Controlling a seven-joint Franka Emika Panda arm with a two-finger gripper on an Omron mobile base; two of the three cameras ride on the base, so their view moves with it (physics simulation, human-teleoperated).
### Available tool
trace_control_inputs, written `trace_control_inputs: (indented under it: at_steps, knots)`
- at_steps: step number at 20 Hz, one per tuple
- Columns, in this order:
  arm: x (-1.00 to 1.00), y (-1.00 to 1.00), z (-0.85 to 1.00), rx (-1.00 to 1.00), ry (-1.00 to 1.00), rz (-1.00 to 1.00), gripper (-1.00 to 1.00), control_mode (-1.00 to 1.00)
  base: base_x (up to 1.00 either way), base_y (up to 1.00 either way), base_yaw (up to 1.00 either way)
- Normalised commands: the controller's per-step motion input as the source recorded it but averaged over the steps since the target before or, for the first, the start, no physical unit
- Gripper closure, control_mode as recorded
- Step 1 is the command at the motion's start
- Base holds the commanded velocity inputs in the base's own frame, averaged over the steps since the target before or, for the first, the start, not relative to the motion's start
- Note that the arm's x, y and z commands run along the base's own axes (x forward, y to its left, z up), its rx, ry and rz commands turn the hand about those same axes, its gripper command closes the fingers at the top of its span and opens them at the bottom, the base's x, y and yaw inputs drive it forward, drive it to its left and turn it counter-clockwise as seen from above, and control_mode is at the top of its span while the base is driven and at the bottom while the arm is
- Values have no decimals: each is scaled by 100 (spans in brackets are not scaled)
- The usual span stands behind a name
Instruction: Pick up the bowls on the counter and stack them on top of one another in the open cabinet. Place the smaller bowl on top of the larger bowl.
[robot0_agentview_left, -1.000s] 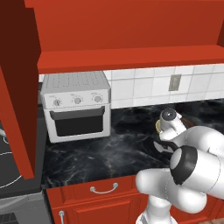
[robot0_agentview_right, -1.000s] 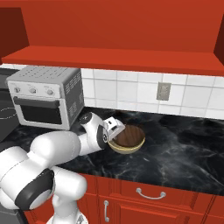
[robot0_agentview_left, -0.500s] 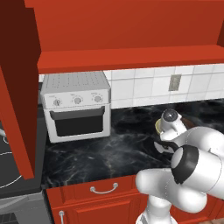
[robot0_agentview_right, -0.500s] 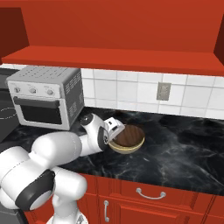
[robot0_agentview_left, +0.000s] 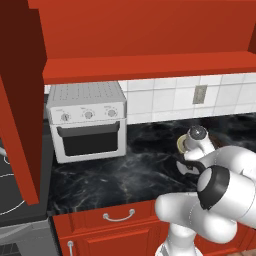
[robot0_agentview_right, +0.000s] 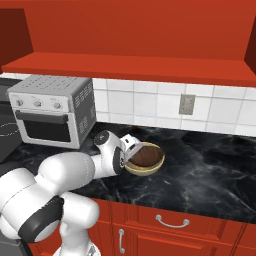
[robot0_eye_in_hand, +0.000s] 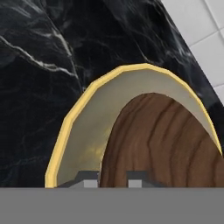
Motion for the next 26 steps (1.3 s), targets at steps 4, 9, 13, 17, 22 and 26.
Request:
trace_control_inputs:
  at_steps: [4,9,13,17,22,26]
  knots:
    - [0,0,0,1,0,6,-100,-100,0,0,0]
    - [0,-1,0,1,0,5,-100,-100,0,0,0]
    - [0,0,7,0,0,1,-100,-100,0,0,0]
    - [1,-2,31,0,0,0,-100,-100,0,0,0]
    - [15,0,39,0,0,0,-100,-100,0,0,0]
    - [10,0,34,0,0,0,-100,-100,0,0,0]
